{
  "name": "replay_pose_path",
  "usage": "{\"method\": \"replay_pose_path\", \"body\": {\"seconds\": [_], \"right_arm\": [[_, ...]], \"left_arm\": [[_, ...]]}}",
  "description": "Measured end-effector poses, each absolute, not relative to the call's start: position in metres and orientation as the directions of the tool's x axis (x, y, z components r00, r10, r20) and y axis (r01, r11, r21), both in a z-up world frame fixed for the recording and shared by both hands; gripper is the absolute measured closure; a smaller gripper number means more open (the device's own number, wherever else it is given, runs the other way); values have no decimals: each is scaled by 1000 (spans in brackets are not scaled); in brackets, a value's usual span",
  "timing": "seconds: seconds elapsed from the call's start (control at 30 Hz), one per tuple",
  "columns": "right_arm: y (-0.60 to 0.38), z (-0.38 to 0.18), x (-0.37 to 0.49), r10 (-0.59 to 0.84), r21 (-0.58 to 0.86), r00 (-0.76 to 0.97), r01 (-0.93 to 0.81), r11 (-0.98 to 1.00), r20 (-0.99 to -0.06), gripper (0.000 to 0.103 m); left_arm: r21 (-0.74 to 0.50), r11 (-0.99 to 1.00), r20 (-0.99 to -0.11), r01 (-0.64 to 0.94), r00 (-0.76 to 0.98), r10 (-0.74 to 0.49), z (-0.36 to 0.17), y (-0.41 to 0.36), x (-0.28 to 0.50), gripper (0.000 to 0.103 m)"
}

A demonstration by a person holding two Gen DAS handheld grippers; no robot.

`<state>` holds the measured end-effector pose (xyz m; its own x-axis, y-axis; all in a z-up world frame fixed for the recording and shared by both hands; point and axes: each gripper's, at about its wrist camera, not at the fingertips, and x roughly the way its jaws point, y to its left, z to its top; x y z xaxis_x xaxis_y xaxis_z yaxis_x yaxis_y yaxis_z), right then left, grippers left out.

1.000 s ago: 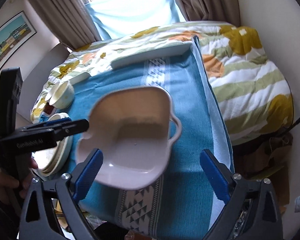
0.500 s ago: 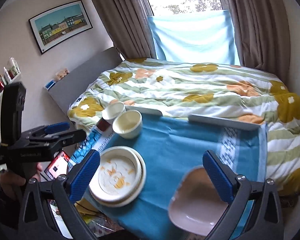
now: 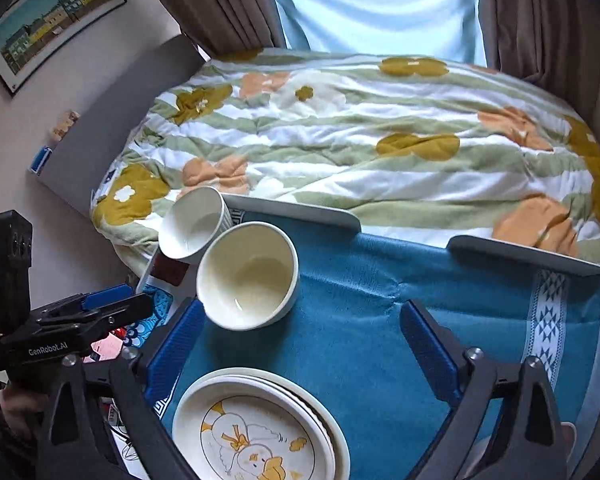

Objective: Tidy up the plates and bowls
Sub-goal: 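Grasp the rim of the large cream bowl with both grippers, then lift the cream bowl with both grippers and carry it over the pink bowl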

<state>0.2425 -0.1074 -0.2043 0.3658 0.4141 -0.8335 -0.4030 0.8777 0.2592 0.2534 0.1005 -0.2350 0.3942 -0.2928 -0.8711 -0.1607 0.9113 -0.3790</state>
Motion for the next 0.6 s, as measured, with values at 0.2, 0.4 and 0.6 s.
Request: {"method": "replay_pose_path", "body": {"seconds": [0.2, 0.4, 0.6], "right_arm": [[-80, -258, 276, 395, 305, 227, -346, 887, -890, 47], [-69, -273, 289, 384, 313, 176, -331, 890, -906, 65], [-63, -283, 293, 399, 338, 151, -315, 887, -905, 87]], "left_arm": [[-405, 902, -884, -147, 314, -346, -274, 97, 290, 52], [-397, 907, -896, -140, 273, -350, -293, 95, 307, 72], [-387, 916, -901, -107, 255, -351, -299, 92, 313, 87]]}}
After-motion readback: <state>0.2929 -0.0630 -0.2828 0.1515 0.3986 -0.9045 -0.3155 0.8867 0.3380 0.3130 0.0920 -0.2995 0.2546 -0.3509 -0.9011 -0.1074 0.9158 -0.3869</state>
